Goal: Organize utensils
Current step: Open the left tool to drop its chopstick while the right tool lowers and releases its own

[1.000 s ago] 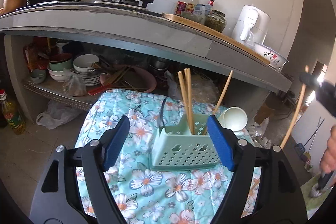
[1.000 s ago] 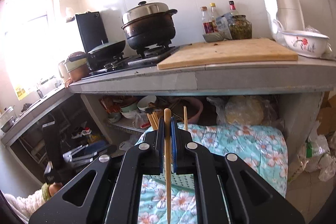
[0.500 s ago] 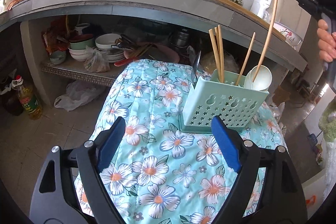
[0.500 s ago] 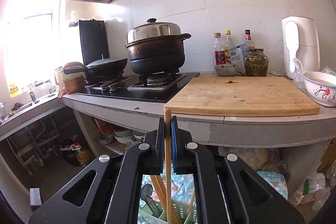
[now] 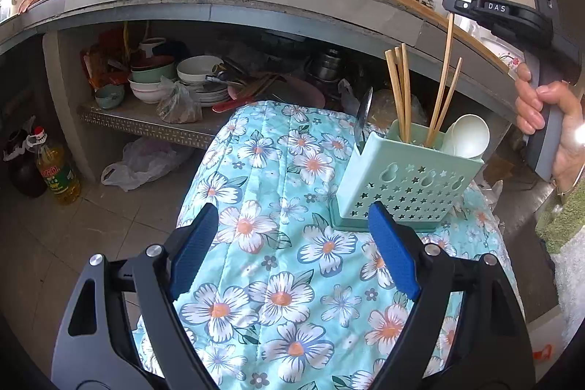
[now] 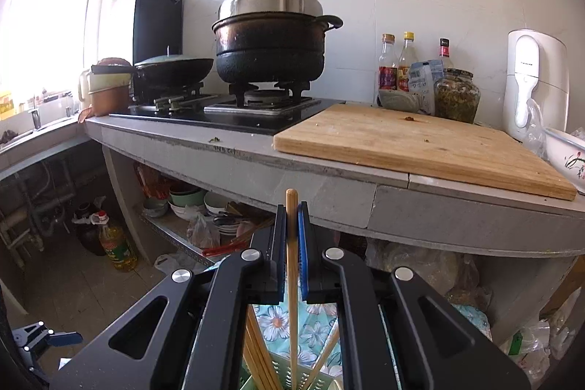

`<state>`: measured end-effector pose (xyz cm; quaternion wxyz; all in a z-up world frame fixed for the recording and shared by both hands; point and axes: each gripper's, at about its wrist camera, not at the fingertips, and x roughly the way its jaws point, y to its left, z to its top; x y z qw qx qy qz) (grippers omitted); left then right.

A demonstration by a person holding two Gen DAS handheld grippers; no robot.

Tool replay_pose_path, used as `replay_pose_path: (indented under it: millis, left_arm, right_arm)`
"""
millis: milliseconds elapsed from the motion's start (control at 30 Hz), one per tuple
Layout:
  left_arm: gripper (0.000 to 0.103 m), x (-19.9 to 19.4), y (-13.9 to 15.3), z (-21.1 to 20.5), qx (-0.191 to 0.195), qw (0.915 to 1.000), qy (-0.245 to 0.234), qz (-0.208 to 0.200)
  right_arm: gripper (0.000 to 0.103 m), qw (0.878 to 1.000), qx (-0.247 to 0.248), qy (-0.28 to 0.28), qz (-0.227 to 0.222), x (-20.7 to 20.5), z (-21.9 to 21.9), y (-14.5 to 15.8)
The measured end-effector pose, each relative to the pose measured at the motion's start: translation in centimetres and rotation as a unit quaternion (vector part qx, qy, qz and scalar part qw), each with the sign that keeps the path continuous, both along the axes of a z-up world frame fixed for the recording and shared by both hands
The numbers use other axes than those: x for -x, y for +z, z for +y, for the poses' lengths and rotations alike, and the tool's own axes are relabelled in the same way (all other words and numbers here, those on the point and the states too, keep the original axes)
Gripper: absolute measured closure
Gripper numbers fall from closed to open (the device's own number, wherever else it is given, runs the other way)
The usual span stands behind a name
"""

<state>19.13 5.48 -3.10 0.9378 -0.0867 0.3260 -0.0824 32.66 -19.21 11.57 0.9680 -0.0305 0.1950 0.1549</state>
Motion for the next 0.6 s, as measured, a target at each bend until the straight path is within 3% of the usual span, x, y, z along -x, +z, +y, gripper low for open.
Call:
replay_pose_path:
  millis: [400, 600]
  left_arm:
    - [0.023, -0.7, -0.4, -0.2, 0.004, 1.0, -0.003, 0.008]
    - [0.023, -0.5, -0.3, -0.9, 0.0, 0.9999, -0.007, 0.008]
  right_arm:
    - [0.097, 0.996, 0.035, 0.021, 0.075, 0.3, 0.4, -6.0]
    - [0.094, 0.994, 0.033, 0.027, 0.098, 0.6, 0.3, -6.7]
